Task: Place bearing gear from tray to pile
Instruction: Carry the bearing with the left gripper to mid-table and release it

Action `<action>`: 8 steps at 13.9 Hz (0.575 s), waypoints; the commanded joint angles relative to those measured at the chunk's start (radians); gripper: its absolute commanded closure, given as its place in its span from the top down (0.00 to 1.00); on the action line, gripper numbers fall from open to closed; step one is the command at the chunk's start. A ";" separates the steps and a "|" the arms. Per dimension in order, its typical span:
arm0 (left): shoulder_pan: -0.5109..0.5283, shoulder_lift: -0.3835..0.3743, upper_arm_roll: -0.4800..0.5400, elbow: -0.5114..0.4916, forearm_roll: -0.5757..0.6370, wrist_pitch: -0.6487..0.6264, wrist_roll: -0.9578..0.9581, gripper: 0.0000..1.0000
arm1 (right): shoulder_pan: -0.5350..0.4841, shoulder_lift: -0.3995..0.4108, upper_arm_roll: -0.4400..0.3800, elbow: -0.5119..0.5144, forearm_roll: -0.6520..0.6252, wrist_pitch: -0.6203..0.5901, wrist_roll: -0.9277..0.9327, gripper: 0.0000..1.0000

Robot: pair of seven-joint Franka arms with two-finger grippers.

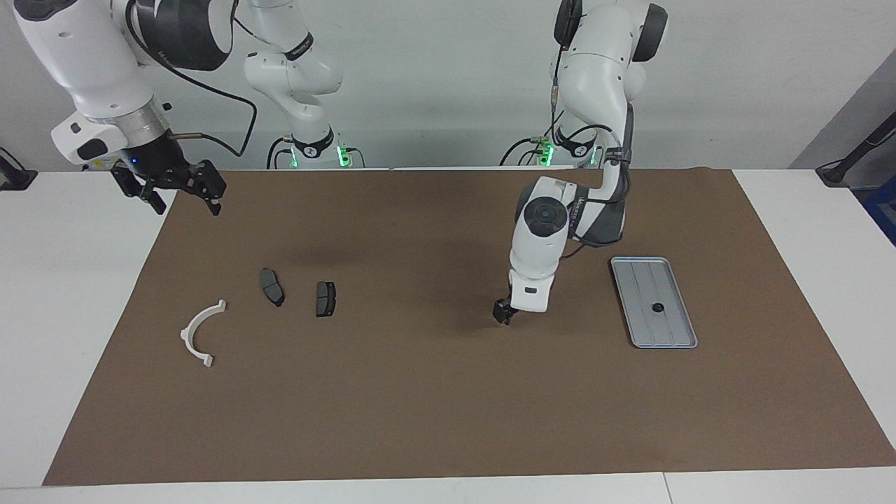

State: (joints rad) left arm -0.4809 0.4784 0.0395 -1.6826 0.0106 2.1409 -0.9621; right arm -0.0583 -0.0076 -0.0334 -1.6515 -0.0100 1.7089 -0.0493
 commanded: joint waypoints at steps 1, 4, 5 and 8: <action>0.094 -0.087 -0.006 -0.022 0.017 -0.114 0.157 1.00 | -0.003 0.079 0.016 0.109 0.002 -0.006 -0.034 1.00; 0.220 -0.136 -0.006 -0.046 0.015 -0.144 0.403 0.99 | 0.076 0.243 0.018 0.303 -0.004 -0.054 0.024 1.00; 0.241 -0.136 -0.006 -0.049 0.015 -0.142 0.463 0.98 | 0.110 0.291 0.018 0.355 -0.004 -0.055 0.079 1.00; 0.338 -0.141 -0.006 -0.077 0.015 -0.122 0.725 0.93 | 0.265 0.353 0.015 0.397 -0.015 -0.026 0.308 1.00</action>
State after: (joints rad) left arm -0.1953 0.3600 0.0447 -1.7108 0.0127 2.0032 -0.3801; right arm 0.1209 0.2856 -0.0135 -1.3339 -0.0100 1.6988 0.1286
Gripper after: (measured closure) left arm 0.000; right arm 0.000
